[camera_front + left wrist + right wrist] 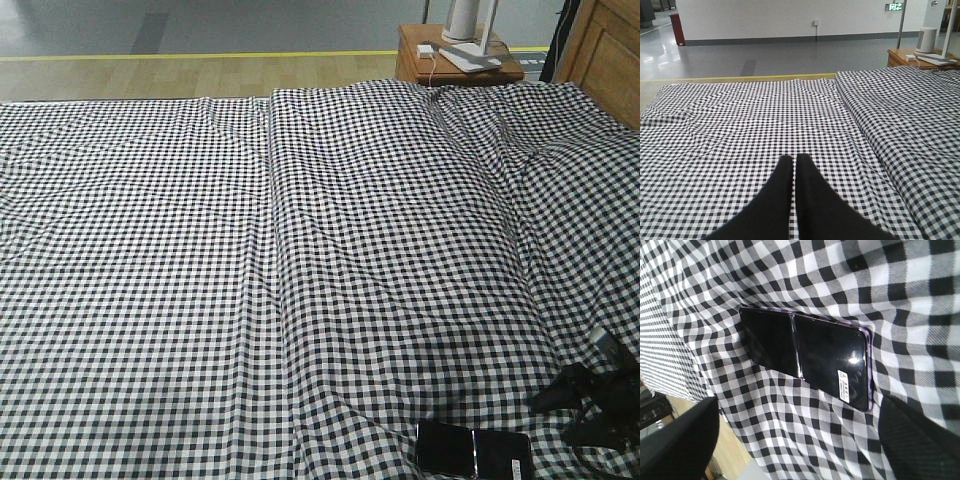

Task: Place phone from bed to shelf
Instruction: 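Lower the right gripper toward the black phone on the sheet, then close the right gripper on the black phone's edge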

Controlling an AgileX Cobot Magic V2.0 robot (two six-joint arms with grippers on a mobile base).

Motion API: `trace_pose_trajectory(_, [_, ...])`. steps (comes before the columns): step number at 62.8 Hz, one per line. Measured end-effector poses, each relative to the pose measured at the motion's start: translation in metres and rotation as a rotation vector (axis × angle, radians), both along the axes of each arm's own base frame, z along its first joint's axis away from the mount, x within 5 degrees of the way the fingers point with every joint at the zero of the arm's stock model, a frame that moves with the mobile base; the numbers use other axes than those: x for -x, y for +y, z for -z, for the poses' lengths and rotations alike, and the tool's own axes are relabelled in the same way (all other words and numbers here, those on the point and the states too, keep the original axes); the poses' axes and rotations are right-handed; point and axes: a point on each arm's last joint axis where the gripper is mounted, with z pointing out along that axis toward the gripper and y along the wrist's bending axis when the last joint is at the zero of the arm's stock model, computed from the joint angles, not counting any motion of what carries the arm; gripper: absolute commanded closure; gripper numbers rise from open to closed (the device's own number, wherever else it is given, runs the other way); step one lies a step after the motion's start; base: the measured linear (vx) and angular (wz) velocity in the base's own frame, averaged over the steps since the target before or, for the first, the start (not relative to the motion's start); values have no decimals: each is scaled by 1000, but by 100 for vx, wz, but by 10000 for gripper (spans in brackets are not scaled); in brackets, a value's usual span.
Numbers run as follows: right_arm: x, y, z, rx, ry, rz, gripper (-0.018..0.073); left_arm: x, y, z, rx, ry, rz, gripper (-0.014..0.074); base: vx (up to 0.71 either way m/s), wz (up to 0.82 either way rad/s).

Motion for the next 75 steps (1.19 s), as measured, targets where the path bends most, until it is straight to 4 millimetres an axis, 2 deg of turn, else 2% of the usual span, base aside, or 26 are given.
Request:
trace_pose_trajectory(35, [13,15,45,-96,-16,2,-35,0,0,0,0,0,0,595,0,0])
trace_pose_trajectory(54, [16,19,58,-96,-33,5,-35,0,0,0,0,0,0,595,0,0])
trace_pose_trajectory(75, [8,16,72,-122,-48,20,-35,0,0,0,0,0,0,595,0,0])
